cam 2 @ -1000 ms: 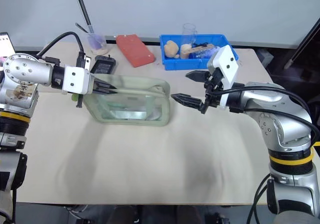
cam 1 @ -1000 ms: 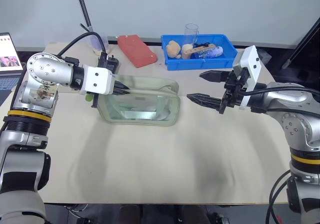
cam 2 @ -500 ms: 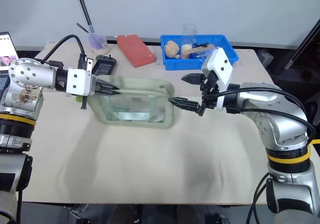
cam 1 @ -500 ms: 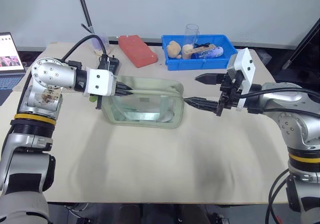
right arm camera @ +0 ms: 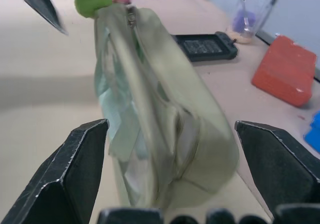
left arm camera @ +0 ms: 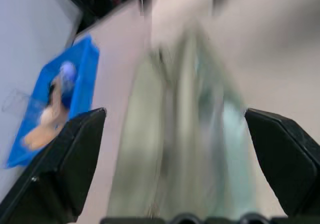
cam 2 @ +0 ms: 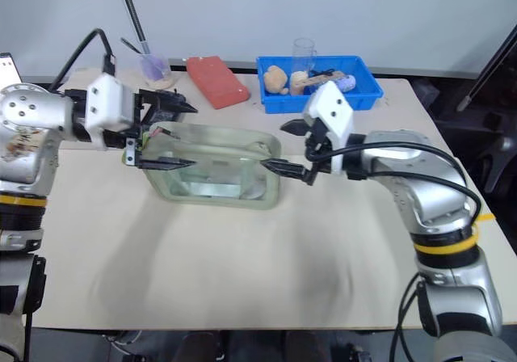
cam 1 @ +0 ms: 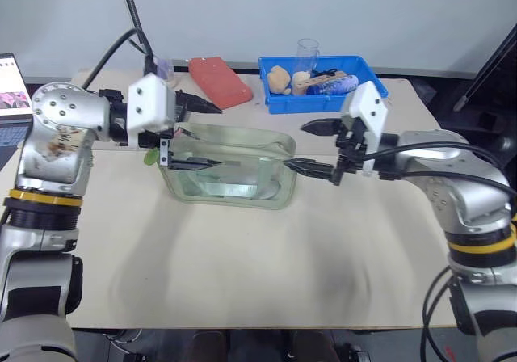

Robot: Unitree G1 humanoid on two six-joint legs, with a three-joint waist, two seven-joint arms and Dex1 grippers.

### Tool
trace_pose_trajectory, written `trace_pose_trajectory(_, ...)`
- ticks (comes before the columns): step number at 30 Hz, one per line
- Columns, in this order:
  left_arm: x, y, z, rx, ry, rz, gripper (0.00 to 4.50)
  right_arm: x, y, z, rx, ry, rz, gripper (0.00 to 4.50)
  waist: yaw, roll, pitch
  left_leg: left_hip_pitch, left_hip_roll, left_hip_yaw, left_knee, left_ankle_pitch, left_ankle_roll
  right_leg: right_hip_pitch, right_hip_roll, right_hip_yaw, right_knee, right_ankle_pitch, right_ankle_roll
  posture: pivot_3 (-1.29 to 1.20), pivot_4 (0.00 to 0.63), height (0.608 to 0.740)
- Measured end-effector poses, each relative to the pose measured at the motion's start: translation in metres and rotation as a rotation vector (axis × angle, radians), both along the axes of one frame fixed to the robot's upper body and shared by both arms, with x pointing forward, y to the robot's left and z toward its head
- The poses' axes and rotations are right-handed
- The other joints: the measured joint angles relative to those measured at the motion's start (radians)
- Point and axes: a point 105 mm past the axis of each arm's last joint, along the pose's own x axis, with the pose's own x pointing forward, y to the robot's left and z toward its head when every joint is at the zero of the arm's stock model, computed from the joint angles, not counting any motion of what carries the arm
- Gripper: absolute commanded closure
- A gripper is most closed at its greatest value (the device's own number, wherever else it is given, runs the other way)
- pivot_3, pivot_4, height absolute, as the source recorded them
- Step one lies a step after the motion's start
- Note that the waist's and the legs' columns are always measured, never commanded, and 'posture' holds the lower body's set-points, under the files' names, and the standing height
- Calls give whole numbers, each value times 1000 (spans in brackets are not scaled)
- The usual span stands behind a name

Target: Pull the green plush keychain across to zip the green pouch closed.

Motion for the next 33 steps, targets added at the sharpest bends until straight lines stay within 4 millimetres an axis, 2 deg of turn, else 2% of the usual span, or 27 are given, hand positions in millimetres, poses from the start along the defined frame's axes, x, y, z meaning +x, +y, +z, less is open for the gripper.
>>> trace_pose_trajectory(3, -14, -3, 3, -12, 79, -6, 0, 4, 2, -13, -34, 34, 13, 1190, 4, 0, 0, 0, 0, 0, 0, 0, 0, 0, 0, 0, 0, 0, 0, 0, 150, 740)
trace_pose_trajectory(6, -20, -1, 1, 2, 89, 15, 0, 3, 3, -16, -48, 42, 40, 2202, 7, 0, 0, 0, 0, 0, 0, 0, 0, 0, 0, 0, 0, 0, 0, 0, 150, 740)
trace_pose_trajectory(12, -22, 10, -20, 20, 147, 79, 0, 3, 1, -20, -66, 54, 68, 4290, 6, 0, 0, 0, 0, 0, 0, 0, 0, 0, 0, 0, 0, 0, -1, 0, 150, 740)
trace_pose_trajectory(13, -22, 13, -23, 23, 153, 92, 0, 3, 1, -21, -72, 50, 71, 4471, 6, 0, 0, 0, 0, 0, 0, 0, 0, 0, 0, 0, 0, 0, -1, 0, 150, 740)
trace_pose_trajectory(16, -22, 19, -21, 6, 144, 142, 0, 3, 1, -21, -78, 41, 81, 4471, 6, 0, 0, 0, 0, 0, 0, 0, 0, 0, 0, 0, 0, 0, -1, 0, 150, 740)
trace_pose_trajectory(19, -15, 33, -11, -48, 136, 248, 0, 6, 2, -22, -86, 17, 82, 4471, 6, 0, 0, 0, 0, 0, 0, 0, 0, 0, 0, 0, 0, 0, 0, 0, 150, 740)
trace_pose_trajectory(21, -6, 55, -1, -125, 131, 364, 0, 4, 4, -23, -101, -1, 101, 4471, 5, 0, 0, 1, 0, 0, 0, 0, 0, 0, 0, 0, 0, 0, 0, 0, 150, 740)
trace_pose_trajectory(22, 0, 74, 2, -187, 138, 452, 0, 3, 5, -23, -111, -12, 116, 4471, 2, 0, 0, 2, 0, 0, 0, 0, 0, 0, 0, 0, 0, 0, 0, 0, 150, 740)
trace_pose_trajectory(23, 3, 85, 0, -217, 154, 502, 0, 3, 5, -23, -115, -17, 121, 4471, 1, 0, 0, 2, 0, 0, 0, 0, 0, 0, 0, 0, 1, 0, 0, 0, 150, 740)
trace_pose_trajectory(24, 5, 96, -5, -241, 171, 548, 0, 3, 5, -23, -117, -22, 126, 4471, 1, 0, 0, 2, 1, 0, 0, 0, 0, 0, 0, 0, 1, 0, -1, 0, 150, 740)
trace_pose_trajectory(27, 4, 126, -39, -256, 262, 680, 0, 4, 4, -24, -119, -26, 129, 4471, 1, 0, 0, 2, 1, 1, -1, 0, 0, 0, 0, -1, 0, 2, -5, 0, 150, 740)
trace_pose_trajectory(29, 2, 130, -56, -265, 309, 705, 0, 5, 3, -23, -123, -28, 125, 4471, 6, 0, 0, 2, 1, 1, 0, 0, 0, 0, -1, -1, 0, 2, -9, 0, 150, 740)
trace_pose_trajectory(33, 3, 130, -71, -289, 319, 724, 0, 6, 7, -22, -119, -26, 136, 4471, 10, 0, 0, 2, 1, 1, 0, 0, -1, 0, -2, -1, -1, 1, -13, 0, 150, 740)
